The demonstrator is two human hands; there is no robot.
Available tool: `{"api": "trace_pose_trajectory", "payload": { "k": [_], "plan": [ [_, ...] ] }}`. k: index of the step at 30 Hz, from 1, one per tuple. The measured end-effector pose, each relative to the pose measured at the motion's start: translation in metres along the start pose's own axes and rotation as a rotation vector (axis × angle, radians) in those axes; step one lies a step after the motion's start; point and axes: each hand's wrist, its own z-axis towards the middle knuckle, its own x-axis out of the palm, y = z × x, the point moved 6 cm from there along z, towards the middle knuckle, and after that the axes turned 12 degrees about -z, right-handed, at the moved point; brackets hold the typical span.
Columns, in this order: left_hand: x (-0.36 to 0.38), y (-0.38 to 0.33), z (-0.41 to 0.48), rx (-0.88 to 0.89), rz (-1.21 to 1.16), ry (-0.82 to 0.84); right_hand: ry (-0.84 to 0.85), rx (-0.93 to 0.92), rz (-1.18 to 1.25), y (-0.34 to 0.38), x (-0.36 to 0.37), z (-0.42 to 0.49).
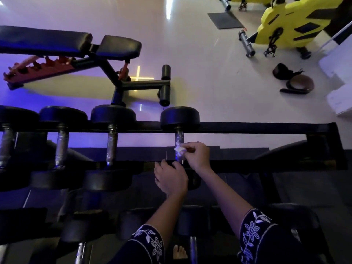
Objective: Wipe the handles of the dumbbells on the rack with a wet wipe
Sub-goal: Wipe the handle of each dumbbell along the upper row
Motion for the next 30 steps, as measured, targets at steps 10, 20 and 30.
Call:
{"api": "trace_pose_trajectory", "payload": {
  "k": [10,20,30],
  "plan": [
    [0.003,0.005,0.01,-0.071,-0.043,-0.112,-0.133,-0.186,-0.328,0.019,-0.009,0.016],
    [0.007,0.007,0.013,-0.077,0.002,-0.095,-0.07,-0.216,-0.333,0.003,-0.001,-0.006],
    [0.005,0.01,0.009,-0.071,-0.074,-0.142,-0.131,-0.141,-0.309,0.021,-0.005,0.036]
  ]
}}
